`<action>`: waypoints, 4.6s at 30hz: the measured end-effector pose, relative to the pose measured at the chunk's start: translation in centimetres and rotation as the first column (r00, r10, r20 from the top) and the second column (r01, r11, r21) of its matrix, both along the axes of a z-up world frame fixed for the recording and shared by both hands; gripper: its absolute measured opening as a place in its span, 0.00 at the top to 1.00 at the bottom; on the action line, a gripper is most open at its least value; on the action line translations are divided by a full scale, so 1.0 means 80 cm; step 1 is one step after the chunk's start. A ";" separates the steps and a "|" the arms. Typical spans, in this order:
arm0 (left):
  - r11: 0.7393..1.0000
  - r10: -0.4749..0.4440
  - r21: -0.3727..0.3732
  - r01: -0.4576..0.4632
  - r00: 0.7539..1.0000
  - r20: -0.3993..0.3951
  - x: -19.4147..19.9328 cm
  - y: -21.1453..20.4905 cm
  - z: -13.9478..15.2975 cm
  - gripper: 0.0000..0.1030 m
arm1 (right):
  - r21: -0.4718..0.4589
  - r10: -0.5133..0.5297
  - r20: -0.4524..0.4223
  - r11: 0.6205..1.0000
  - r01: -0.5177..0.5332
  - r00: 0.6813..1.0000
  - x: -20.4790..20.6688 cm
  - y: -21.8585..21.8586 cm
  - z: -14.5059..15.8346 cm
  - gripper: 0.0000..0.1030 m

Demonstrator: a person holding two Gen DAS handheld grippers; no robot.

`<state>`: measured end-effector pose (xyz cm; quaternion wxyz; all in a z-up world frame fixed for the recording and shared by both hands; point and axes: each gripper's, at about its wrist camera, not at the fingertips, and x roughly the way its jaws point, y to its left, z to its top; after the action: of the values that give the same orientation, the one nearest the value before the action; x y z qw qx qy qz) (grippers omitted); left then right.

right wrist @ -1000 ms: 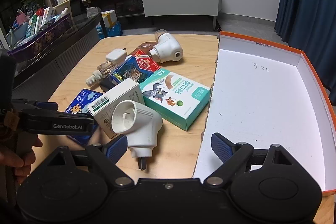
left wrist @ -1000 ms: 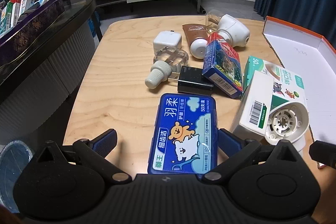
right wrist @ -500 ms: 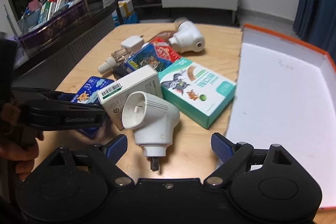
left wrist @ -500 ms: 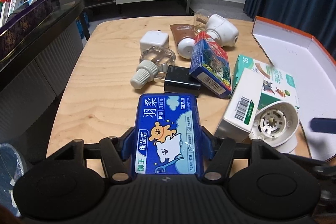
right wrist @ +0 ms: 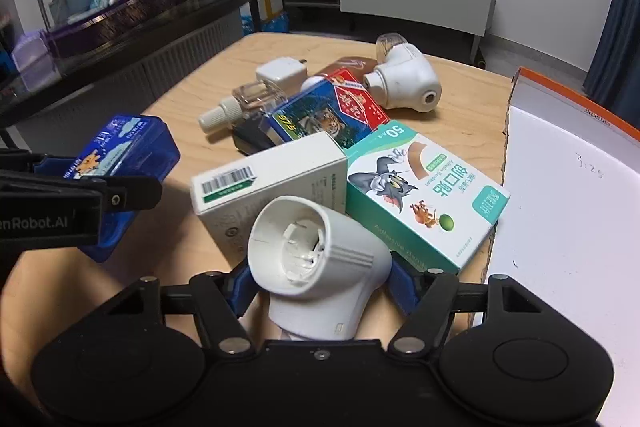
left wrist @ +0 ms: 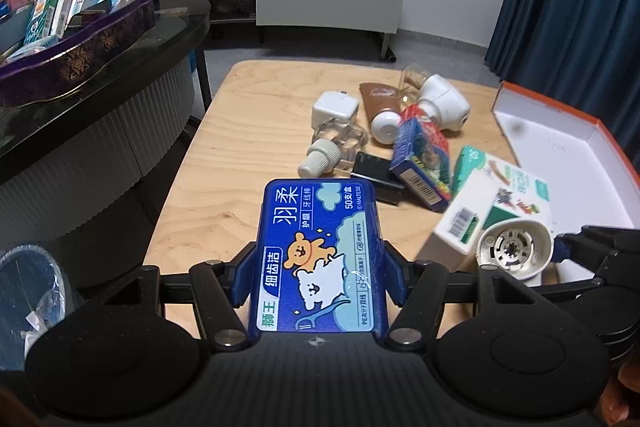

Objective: Organize rigid objects
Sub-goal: 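Grasp the blue toothpick box with the left gripper while the right grasps the white heater, then carry the blue box with the left gripper while the right carries the heater to the lid, then lower both held items into the white lid and open both grippers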

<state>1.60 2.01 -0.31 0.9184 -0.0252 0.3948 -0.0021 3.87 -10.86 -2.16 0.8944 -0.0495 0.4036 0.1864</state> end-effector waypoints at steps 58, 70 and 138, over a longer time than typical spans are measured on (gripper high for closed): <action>0.952 -0.289 -0.086 0.294 0.955 0.064 0.122 -0.262 0.066 0.39 | 0.010 -0.437 0.116 0.898 0.439 0.892 0.063 -0.268 0.106 0.23; 0.956 -0.282 -0.073 0.286 0.958 0.051 0.128 -0.267 0.062 0.39 | 0.023 -0.448 0.098 0.894 0.448 0.889 0.075 -0.274 0.097 0.23; 0.949 -0.306 -0.087 0.303 0.952 -0.026 0.217 -0.324 0.002 0.38 | 0.014 -0.462 0.066 0.887 0.462 0.885 0.183 -0.326 0.056 0.17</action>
<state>18.93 -23.93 -0.18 0.8974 -0.0016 0.4115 -0.1595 18.49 -36.93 2.33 0.9261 0.0409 0.3736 -0.0338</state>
